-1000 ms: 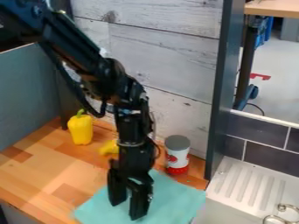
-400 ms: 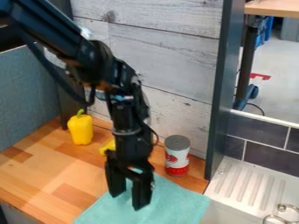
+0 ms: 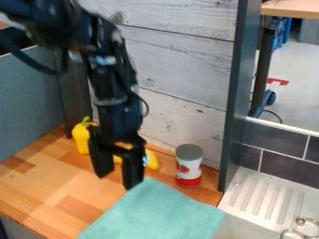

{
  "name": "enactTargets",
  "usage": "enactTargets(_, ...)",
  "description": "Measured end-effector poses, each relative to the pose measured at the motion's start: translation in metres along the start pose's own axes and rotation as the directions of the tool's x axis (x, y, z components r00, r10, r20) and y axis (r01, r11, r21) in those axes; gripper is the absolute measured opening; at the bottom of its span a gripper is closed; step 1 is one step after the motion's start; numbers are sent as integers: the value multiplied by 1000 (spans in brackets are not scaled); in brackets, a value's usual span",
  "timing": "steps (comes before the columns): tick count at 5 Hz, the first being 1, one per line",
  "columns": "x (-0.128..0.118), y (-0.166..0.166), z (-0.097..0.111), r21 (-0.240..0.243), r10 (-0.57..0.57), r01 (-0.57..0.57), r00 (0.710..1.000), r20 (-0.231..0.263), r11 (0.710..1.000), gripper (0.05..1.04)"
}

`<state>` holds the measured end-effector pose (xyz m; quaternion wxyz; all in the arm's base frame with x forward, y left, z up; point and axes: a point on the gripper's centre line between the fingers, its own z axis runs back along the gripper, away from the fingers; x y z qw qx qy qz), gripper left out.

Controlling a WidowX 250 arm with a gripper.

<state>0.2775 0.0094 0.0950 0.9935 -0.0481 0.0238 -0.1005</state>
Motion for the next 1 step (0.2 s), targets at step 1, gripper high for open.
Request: enactTargets(1, -15, -2, 29, 37, -53, 52, 999, 12, 998, 1001)
